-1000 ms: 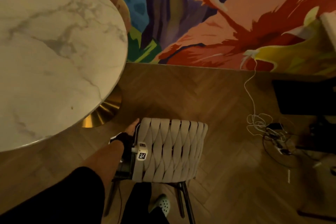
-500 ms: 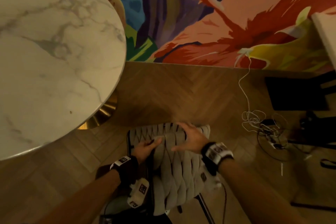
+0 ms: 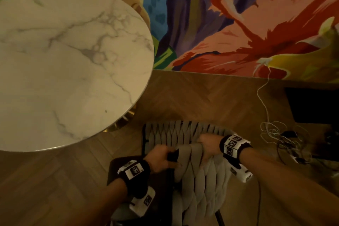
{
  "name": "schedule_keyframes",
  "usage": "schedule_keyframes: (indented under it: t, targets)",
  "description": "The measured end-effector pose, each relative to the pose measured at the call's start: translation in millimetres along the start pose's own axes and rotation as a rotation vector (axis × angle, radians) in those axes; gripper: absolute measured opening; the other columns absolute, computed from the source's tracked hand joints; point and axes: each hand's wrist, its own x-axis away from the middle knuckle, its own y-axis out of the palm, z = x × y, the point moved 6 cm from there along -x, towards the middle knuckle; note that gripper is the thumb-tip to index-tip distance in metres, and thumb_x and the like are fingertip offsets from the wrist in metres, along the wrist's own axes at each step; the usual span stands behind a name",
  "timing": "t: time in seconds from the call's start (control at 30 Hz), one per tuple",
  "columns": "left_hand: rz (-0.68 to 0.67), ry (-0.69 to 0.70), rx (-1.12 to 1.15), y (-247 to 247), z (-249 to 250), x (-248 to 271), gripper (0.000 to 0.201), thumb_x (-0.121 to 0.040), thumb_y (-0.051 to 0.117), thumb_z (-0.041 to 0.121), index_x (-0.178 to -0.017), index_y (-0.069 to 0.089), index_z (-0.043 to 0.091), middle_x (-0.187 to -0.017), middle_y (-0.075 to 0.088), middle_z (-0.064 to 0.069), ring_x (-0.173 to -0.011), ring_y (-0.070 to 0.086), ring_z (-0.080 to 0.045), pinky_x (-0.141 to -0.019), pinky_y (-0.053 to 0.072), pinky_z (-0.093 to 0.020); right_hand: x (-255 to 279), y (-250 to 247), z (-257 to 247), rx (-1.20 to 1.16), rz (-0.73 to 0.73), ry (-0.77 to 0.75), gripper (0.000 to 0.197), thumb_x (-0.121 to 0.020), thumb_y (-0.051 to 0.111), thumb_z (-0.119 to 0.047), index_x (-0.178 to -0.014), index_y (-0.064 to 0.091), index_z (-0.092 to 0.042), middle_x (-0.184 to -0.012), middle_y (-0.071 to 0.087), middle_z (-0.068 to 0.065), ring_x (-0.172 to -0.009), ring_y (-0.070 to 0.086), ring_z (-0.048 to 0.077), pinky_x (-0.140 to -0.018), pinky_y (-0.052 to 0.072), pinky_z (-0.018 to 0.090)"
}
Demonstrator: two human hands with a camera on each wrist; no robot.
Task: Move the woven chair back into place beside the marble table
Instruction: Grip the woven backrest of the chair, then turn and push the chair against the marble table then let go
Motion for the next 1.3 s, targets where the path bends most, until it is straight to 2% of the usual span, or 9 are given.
schedule_keyframes:
  t: [0.23,0.47,0.63,0.8,0.9,1.03,1.13,1.2,1.3]
  targets:
    - [0.084,0.233,-0.042,-55.8,76.1,-2.3,0.038,-0.068,0.076,0.046,-0.088,0.069,0.014,-0.091,0.074,-0.007,-0.085,0.07,-0.02,-0.083,0.057,-0.046,100.8,-85.2,0.0,0.029,0.279,0.045,0.048,-0.062,0.079,-0.05,-0.096,0.07,-0.018,-0.091,0.072,0.003,-0.083,0.065,0.018,-0.073,0.056,0.038]
    - [0.155,0.284,-0.393,-35.3,71.8,-0.3,0.025,-0.072,0.072,0.039,-0.08,0.064,0.016,-0.08,0.062,0.008,-0.075,0.06,-0.01,-0.07,0.051,-0.03,134.5,-44.1,-12.0,0.046,0.437,0.185,0.043,-0.076,0.069,-0.042,-0.106,0.058,-0.014,-0.091,0.052,0.003,-0.085,0.055,0.022,-0.066,0.045,0.034]
    - [0.096,0.09,-0.494,6.3,14.8,-19.2,0.021,-0.071,0.072,0.025,-0.085,0.064,0.011,-0.084,0.056,0.003,-0.081,0.057,-0.015,-0.068,0.041,-0.027,80.4,22.6,-14.6,-0.018,0.351,0.196,0.048,-0.076,0.07,-0.038,-0.114,0.055,-0.012,-0.113,0.059,0.014,-0.103,0.06,0.032,-0.077,0.048,0.037]
    - [-0.017,-0.06,-0.592,57.6,-38.3,-2.6,0.022,-0.078,0.058,0.035,-0.094,0.064,0.021,-0.106,0.064,-0.002,-0.099,0.062,-0.022,-0.081,0.051,-0.035,40.3,93.7,-33.4,0.016,0.308,0.114,0.04,-0.073,0.07,-0.033,-0.107,0.059,-0.016,-0.11,0.067,0.012,-0.101,0.064,0.033,-0.081,0.052,0.041]
    - [0.002,-0.153,-0.499,79.9,-67.8,17.7,0.022,-0.078,0.055,0.036,-0.092,0.067,0.023,-0.1,0.068,0.0,-0.092,0.065,-0.022,-0.082,0.054,-0.034,26.4,139.4,-38.4,-0.017,0.294,0.097,0.046,-0.073,0.069,-0.031,-0.115,0.055,-0.019,-0.119,0.065,0.008,-0.11,0.061,0.031,-0.094,0.047,0.044]
    - [0.008,-0.342,-0.236,91.0,-94.9,48.2,0.015,-0.077,0.058,0.03,-0.068,0.064,0.02,-0.081,0.065,-0.003,-0.082,0.06,-0.022,-0.074,0.047,-0.033,24.0,190.2,-44.0,-0.115,0.267,0.111,0.06,-0.079,0.065,-0.029,-0.135,0.046,-0.017,-0.14,0.051,0.012,-0.129,0.046,0.033,-0.108,0.034,0.047]
    - [0.139,-0.503,-0.002,75.7,-126.7,72.4,0.017,-0.086,0.054,0.025,-0.094,0.064,0.015,-0.092,0.071,-0.01,-0.081,0.066,-0.025,-0.068,0.045,-0.028,33.1,225.9,-42.2,-0.259,0.263,0.129,0.067,-0.085,0.059,-0.035,-0.146,0.035,-0.021,-0.152,0.037,0.007,-0.139,0.035,0.029,-0.114,0.026,0.045]
    - [0.193,-0.577,0.145,64.3,-144.1,90.0,0.012,-0.09,0.052,0.014,-0.096,0.061,0.009,-0.085,0.07,-0.011,-0.069,0.064,-0.022,-0.061,0.045,-0.027,42.1,239.7,-35.9,-0.396,0.291,0.132,0.054,-0.088,0.057,-0.031,-0.139,0.045,-0.018,-0.148,0.043,0.007,-0.134,0.042,0.028,-0.111,0.032,0.039]
    - [0.266,-0.666,0.28,49.1,-170.7,115.8,0.012,-0.092,0.049,0.006,-0.092,0.06,0.003,-0.076,0.066,-0.011,-0.061,0.06,-0.022,-0.057,0.043,-0.027,69.7,243.2,-12.6,-0.693,0.482,0.185,0.021,-0.091,0.056,-0.022,-0.106,0.065,-0.012,-0.112,0.062,0.01,-0.104,0.06,0.027,-0.084,0.045,0.029]
